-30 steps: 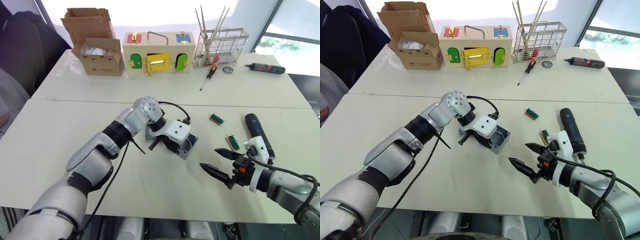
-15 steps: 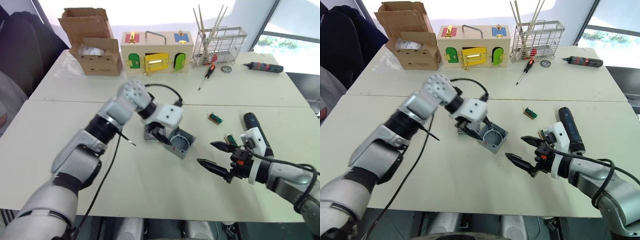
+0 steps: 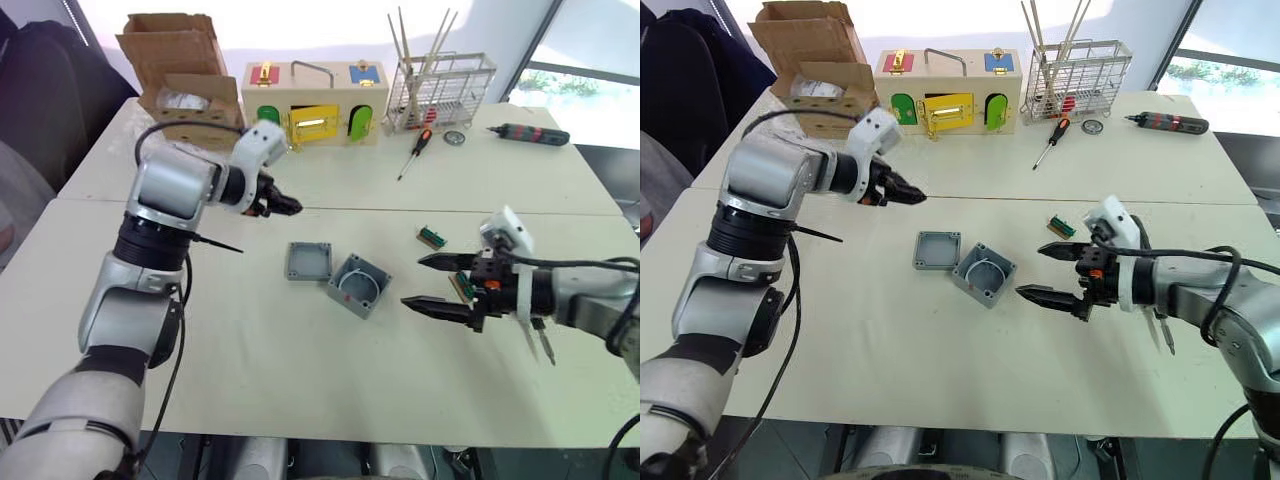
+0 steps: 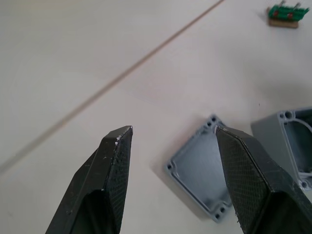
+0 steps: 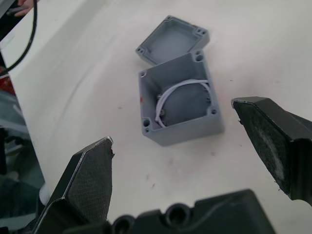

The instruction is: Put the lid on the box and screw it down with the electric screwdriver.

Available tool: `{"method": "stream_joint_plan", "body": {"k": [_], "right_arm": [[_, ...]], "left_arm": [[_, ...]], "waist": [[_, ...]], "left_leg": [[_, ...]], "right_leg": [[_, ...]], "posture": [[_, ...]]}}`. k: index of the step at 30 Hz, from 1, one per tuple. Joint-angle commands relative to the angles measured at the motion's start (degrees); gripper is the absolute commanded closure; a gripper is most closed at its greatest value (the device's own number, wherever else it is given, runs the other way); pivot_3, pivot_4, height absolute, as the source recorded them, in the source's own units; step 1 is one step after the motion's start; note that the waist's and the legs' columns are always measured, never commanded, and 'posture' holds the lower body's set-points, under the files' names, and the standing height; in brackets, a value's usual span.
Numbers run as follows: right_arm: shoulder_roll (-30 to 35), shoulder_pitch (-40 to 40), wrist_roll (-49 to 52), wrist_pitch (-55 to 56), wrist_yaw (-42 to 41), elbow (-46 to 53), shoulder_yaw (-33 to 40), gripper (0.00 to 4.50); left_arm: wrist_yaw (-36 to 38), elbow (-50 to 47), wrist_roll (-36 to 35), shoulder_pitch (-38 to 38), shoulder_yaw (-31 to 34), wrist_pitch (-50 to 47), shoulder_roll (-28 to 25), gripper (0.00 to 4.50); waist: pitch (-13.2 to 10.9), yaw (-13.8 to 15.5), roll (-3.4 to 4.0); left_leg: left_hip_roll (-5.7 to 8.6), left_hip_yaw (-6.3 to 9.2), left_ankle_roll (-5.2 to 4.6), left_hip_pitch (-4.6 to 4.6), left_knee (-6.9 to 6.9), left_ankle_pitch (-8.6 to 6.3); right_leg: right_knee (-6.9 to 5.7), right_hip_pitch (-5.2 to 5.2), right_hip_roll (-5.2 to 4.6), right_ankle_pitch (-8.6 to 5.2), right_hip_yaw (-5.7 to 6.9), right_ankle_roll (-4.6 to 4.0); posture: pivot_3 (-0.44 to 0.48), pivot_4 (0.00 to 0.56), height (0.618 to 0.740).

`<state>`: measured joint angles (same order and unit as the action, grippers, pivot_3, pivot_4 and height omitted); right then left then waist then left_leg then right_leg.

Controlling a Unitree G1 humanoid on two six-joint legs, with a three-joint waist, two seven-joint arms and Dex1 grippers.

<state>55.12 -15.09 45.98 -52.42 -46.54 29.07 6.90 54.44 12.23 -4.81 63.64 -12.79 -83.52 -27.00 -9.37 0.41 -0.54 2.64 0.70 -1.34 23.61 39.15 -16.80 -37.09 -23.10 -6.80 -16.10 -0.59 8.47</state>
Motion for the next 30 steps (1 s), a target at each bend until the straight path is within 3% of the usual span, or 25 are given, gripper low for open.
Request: {"method": "stream_joint_plan", "body": {"k": [1, 9, 14, 17, 21, 26, 28, 30], "right_arm": [[-1.5, -1.1, -1.1, 1.3, 0.7, 0.6, -0.8, 0.00], [-5.3, 3.5, -1.9, 1.3, 4.8, 3.5, 0.9, 0.00], [-6.7, 5.9, -1.2, 1.0, 7.9, 5.6, 3.7, 0.00], [-7.7, 6.3, 0.0, 0.4, 9.5, 6.9, 5.5, 0.00], [-7.8, 7.6, 1.4, -0.5, 10.6, 8.2, 7.7, 0.00], [-6.7, 8.7, 3.1, -1.4, 10.9, 8.2, 11.2, 0.00], [-6.5, 6.9, 5.2, -1.8, 11.3, 6.3, 15.1, 0.00], [-8.6, 2.5, 9.3, -2.3, 14.3, 4.1, 17.5, 0.00]], "left_arm": [[-3.5, 2.1, -2.6, 0.4, -1.1, -7.3, 0.8, 1.75], [-8.2, 8.3, -6.8, 1.4, -7.4, -8.6, 2.7, 1.75], [-9.8, 18.0, -6.4, 2.6, -12.8, -3.4, 6.3, 1.75], [-9.8, 21.4, -5.9, 2.9, -15.1, -0.7, 7.5, 2.59], [-9.3, 23.0, -5.7, 3.1, -16.4, 1.0, 8.3, 4.44], [-9.7, 23.8, -5.8, 3.3, -15.3, 1.1, 8.7, 4.44], [-11.6, 22.3, -6.0, 3.3, -10.0, 3.5, 8.1, 4.44], [-13.7, 19.6, -6.2, 2.9, -3.3, 12.0, 6.6, 4.44]], "waist": [[0.0, 0.2, 0.00], [0.0, 0.3, 0.00], [0.0, 0.6, 0.01], [0.1, 0.7, 0.10], [0.1, 0.9, 0.14], [0.1, 1.9, 0.13], [0.1, 1.8, 0.13], [0.1, 1.7, 0.09]], "left_leg": [[0.00, 0.00, 0.02, 0.00, 0.00, 0.01], [0.04, -0.01, 0.21, 0.09, -0.01, 0.10], [0.06, 0.00, 0.35, 0.12, 0.01, 0.18], [0.24, 0.01, 0.36, -0.04, 0.01, 0.19], [0.35, 0.18, 0.35, -0.17, 0.00, 0.18], [0.48, 0.35, 0.34, -0.19, 0.03, 0.18], [0.50, 0.38, 0.29, -0.19, 0.04, 0.16], [0.50, 0.38, 0.28, -0.19, 0.04, 0.15]], "right_leg": [[0.00, 0.00, 0.00, 0.00, 0.00, 0.00], [0.00, -0.10, -0.05, 0.00, -0.09, 0.00], [0.02, -0.10, -0.05, 0.00, -0.09, -0.01], [0.02, 0.03, -0.19, 0.00, -0.15, -0.01], [0.05, 0.24, -0.22, -0.01, -0.16, -0.01], [0.08, 0.36, -0.27, -0.01, -0.18, -0.01], [0.08, 0.38, -0.28, -0.01, -0.18, -0.01], [0.08, 0.36, -0.29, -0.01, -0.18, -0.01]], "posture": [[0.000, 0.150, 0.735], [0.000, 0.150, 0.735], [0.000, 0.150, 0.735], [0.000, 0.150, 0.735], [0.000, 0.150, 0.735], [0.000, 0.150, 0.735], [0.000, 0.150, 0.735], [0.000, 0.150, 0.735]]}}
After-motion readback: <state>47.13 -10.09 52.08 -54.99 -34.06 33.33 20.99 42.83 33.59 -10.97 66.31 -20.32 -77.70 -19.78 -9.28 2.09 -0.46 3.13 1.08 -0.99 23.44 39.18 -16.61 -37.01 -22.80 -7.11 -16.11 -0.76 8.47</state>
